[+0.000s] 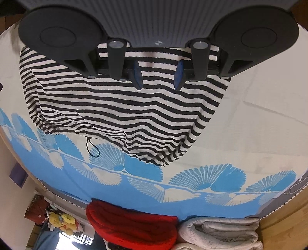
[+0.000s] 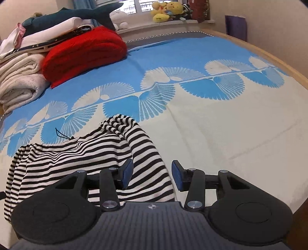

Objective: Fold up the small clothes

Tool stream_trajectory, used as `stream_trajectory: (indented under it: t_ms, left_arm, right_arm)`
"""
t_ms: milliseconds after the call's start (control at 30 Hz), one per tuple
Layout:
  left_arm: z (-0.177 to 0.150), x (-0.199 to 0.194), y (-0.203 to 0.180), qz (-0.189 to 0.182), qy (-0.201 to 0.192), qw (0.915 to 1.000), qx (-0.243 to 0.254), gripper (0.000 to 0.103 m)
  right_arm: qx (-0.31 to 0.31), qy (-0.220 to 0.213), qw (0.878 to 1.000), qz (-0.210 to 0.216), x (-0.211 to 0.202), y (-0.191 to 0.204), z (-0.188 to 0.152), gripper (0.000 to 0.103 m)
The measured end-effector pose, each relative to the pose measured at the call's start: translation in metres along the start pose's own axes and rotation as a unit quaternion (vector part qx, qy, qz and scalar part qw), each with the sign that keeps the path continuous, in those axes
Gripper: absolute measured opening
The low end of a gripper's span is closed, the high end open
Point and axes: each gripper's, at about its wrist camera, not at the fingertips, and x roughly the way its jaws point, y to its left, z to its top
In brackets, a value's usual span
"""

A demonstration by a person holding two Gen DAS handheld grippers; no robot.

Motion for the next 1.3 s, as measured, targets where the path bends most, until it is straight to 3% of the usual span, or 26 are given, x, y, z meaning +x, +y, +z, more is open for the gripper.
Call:
stream_trajectory:
  t_ms: [233, 500, 600, 700, 933, 1100, 1300]
  left_arm:
    - [-0.001, 0.002, 0.013, -0.003, 0.011, 0.9999, -0.009, 0.039]
    - [-0.008, 0.008, 0.067, -0.044, 0.055, 0.9943, -0.079, 0.039]
    - [-0.01, 0.01, 0.094, -0.09, 0.079, 0.9855, -0.12, 0.04]
    - [-0.018, 0.016, 0.118, -0.118, 0.119, 0.9716, -0.167, 0.041]
    - [-0.031, 0.041, 0.136, -0.098, 0.187, 0.9488, -0.235, 0.044]
    - [-0.031, 0.057, 0.143, -0.056, 0.185, 0.939, -0.285, 0.044]
    - [-0.024, 0.062, 0.134, -0.029, 0.165, 0.9461, -0.277, 0.044]
  right_arm:
    - [-0.008, -0.002, 1.0, -0.004, 0.001, 0.006, 0.0, 0.046]
    - [-0.001, -0.008, 1.0, -0.005, -0.001, 0.006, 0.0, 0.046]
    - [0.014, -0.012, 1.0, 0.003, -0.005, 0.002, 0.0, 0.046]
    - [0.017, -0.017, 1.0, 0.012, -0.01, 0.0, 0.0, 0.046]
    - [0.011, -0.024, 0.999, 0.024, -0.017, -0.007, 0.001, 0.046]
    - [0.021, -0.022, 0.999, 0.025, -0.018, -0.014, 0.002, 0.046]
    - [0.033, -0.028, 0.999, 0.024, -0.023, -0.023, 0.003, 0.046]
